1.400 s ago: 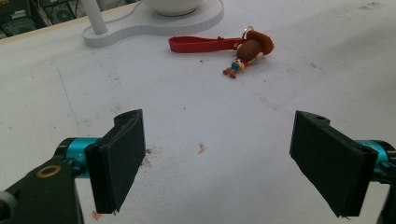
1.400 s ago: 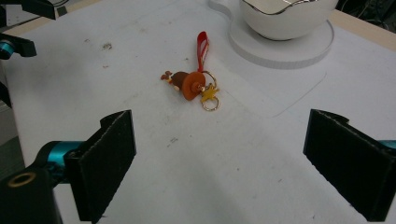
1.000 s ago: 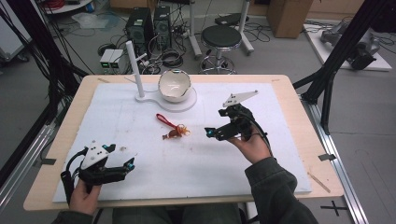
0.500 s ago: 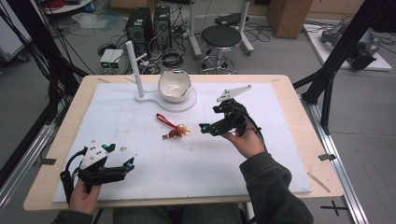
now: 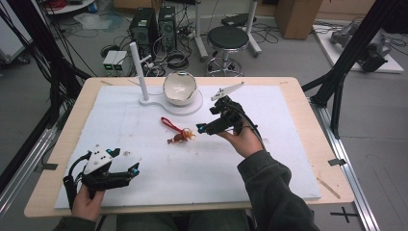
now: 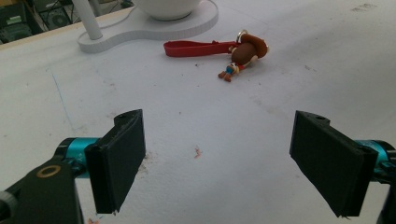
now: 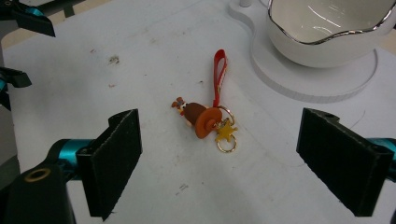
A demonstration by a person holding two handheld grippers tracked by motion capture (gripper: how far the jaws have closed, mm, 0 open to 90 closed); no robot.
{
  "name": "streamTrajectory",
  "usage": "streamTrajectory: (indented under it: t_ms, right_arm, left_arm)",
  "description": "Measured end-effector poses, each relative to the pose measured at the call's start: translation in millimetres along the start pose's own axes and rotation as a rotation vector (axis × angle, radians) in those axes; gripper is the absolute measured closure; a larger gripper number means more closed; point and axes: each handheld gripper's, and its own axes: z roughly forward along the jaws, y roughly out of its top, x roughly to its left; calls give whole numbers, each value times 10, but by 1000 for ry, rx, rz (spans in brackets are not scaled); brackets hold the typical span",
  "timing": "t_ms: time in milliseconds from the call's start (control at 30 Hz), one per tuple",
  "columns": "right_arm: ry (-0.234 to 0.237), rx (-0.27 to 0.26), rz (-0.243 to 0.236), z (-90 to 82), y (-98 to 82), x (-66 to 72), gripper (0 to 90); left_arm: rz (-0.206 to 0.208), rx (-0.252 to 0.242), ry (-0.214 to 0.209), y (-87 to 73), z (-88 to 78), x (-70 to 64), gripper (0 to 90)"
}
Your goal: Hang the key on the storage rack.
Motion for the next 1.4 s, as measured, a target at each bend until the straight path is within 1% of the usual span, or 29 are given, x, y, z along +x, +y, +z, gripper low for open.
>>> streamTrajectory:
  t_ms: [67,300,333,400,433,533,567,600,700,867,1033,1100,1400]
  right_arm:
    - [7,0,4,30,20,-4,147]
    - [1,21,-9,103,95,17,163]
    - [-4,28,-5,104,112,25,162]
    - [-3,25,-21,112,154,19,162]
    - [-2,24,-17,114,178,27,162]
    - [2,19,-31,127,249,36,163]
    - [3,24,-23,134,270,43,163]
    - [2,27,-34,149,290,38,163]
    - [5,39,-41,189,351,49,162]
    - [9,54,-60,269,448,84,170]
    - [9,71,-61,373,508,105,173]
    - [14,82,-67,421,524,105,192]
    - [19,114,-44,629,543,95,200]
  left_arm:
    - [0,-1,-1,-1,0,3,187]
    - [0,-3,-1,0,0,2,187]
    - [0,-4,-2,0,0,2,187]
    - [-2,-4,-1,0,2,2,187]
    - [-2,-3,-2,1,3,2,187]
    - [-2,-4,-2,2,5,1,187]
    - [-2,-4,-3,2,4,1,187]
    - [-1,-4,-2,3,4,0,187]
    - [0,-5,-1,3,3,0,187]
    - [0,-6,-1,5,-1,2,187]
    - [2,-7,-4,5,-2,5,187]
    - [3,-5,-5,6,-3,7,187]
    - [3,-5,-2,4,-3,8,187]
